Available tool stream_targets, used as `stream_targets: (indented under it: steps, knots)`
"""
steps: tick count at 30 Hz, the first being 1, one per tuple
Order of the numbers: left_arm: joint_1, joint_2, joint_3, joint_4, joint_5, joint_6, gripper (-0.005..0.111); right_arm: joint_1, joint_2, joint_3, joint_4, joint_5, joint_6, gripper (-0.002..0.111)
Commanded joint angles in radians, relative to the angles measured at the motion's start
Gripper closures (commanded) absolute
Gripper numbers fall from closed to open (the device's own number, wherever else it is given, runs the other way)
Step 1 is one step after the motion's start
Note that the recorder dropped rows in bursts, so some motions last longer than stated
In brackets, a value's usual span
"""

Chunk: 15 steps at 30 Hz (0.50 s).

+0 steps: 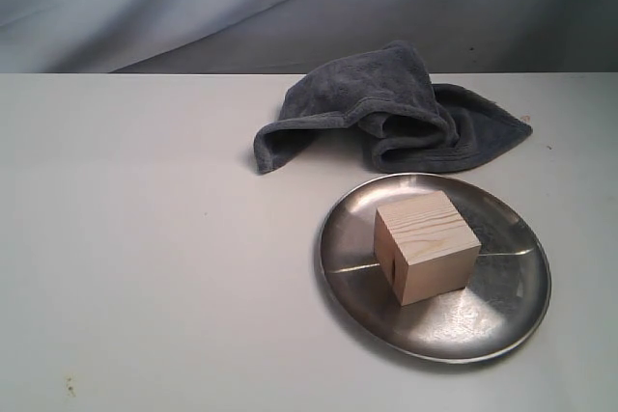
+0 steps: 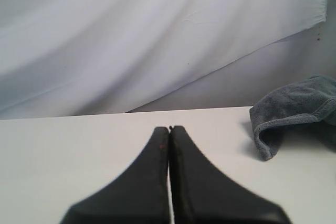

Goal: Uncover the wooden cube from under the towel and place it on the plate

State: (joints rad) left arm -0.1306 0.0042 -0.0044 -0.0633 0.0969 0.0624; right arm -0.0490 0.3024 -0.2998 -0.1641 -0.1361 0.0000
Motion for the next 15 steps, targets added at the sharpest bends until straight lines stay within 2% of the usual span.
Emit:
stream_targets:
  steps: [1, 8, 15]
  knots:
    - [0.002, -0.004, 0.004, -0.002, -0.011, -0.002, 0.107, 0.054, -0.078, 0.022, -0.023, 0.078, 0.000, 0.108]
    - [0.002, -0.004, 0.004, -0.002, -0.011, -0.002, 0.107, 0.120, -0.164, 0.051, -0.040, 0.159, 0.000, 0.108]
    - [0.002, -0.004, 0.004, -0.002, -0.011, -0.002, 0.107, 0.122, -0.290, 0.102, -0.036, 0.275, 0.000, 0.108]
